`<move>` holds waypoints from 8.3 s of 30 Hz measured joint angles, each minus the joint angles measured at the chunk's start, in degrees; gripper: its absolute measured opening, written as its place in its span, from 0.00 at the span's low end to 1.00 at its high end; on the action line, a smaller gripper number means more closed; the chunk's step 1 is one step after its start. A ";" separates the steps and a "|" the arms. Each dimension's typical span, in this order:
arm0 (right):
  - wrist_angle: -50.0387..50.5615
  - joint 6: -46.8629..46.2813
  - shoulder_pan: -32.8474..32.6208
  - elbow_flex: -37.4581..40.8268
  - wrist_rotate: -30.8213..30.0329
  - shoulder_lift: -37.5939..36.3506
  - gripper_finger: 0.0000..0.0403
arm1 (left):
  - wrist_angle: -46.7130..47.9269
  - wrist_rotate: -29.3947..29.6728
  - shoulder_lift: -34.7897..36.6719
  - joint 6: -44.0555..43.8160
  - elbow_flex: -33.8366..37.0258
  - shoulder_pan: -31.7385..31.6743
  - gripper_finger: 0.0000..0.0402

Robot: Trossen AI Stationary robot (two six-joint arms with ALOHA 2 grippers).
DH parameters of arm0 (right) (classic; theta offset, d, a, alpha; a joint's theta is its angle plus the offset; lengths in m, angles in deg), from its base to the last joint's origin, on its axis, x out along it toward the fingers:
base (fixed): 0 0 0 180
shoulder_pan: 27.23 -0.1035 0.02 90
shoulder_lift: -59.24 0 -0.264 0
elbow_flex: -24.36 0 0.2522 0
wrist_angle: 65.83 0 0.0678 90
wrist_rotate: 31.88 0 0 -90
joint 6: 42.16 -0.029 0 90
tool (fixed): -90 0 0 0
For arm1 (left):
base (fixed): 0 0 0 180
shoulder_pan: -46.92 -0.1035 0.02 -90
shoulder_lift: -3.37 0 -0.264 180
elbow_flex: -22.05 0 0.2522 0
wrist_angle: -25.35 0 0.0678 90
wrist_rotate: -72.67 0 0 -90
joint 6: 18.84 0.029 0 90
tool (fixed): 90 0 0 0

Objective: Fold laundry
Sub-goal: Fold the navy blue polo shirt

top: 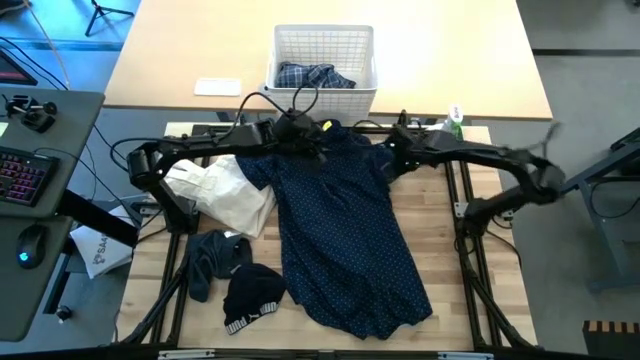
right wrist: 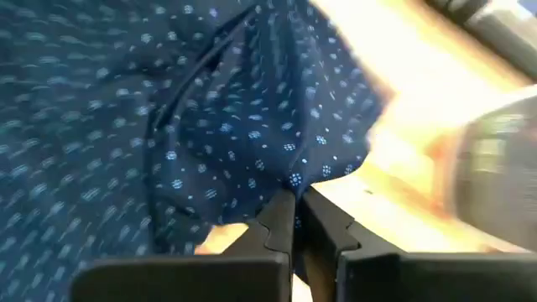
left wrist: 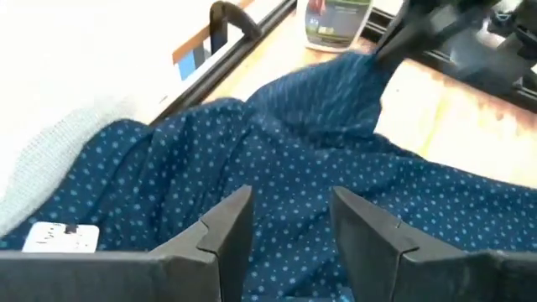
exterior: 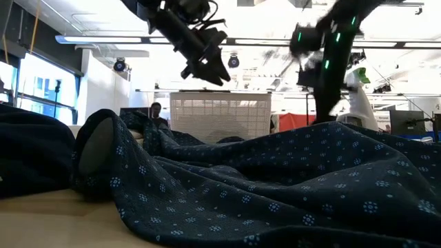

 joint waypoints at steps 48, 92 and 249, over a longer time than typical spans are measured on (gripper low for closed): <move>-9.19 -4.11 5.32 -2.01 23.96 14.79 0.44 | 14.55 3.71 0.11 -2.01 -0.23 -1.54 0.36; -21.75 -7.08 4.54 12.18 16.30 7.70 0.04 | 3.17 -12.04 -6.03 -6.06 -0.20 2.73 0.16; -22.12 -85.40 -58.29 25.75 21.12 -15.45 0.18 | 28.78 -12.04 -38.71 15.93 -34.27 -8.79 0.22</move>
